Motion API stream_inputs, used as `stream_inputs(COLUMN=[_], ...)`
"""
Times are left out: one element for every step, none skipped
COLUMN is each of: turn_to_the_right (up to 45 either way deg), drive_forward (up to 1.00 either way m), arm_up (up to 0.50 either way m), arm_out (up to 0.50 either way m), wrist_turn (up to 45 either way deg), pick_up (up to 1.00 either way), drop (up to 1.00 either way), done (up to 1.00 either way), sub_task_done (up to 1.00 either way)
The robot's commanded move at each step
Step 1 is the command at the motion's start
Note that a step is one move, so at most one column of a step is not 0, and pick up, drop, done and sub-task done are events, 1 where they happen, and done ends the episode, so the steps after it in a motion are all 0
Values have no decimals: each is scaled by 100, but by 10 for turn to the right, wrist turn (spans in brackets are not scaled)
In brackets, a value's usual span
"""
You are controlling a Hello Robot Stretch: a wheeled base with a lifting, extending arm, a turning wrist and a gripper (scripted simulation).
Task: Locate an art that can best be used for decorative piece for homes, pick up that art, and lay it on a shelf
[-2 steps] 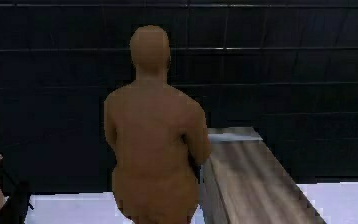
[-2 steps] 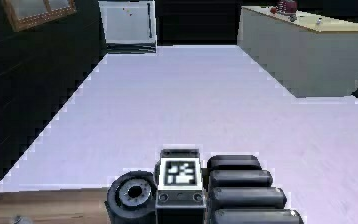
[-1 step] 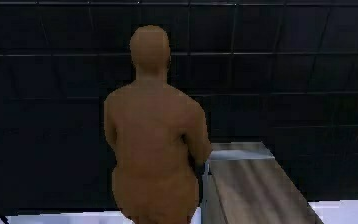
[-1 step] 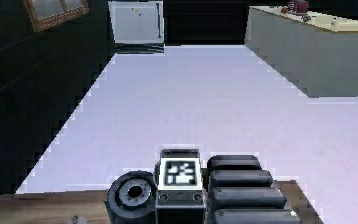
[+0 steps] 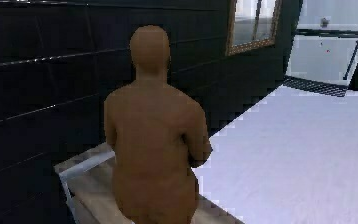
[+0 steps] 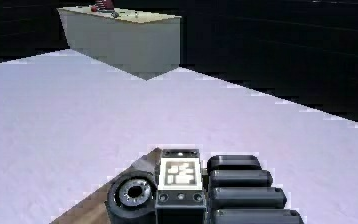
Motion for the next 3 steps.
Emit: stream_inputs(turn_to_the_right=[450, 450, 60], drive_forward=[0, 0, 0], arm_up=[0, 0, 0], arm_out=[0, 0, 0], wrist_turn=[0, 0, 0], pick_up=[0, 0, 0], drop=[0, 0, 0], done=[0, 0, 0], sub_task_done=[0, 0, 0])
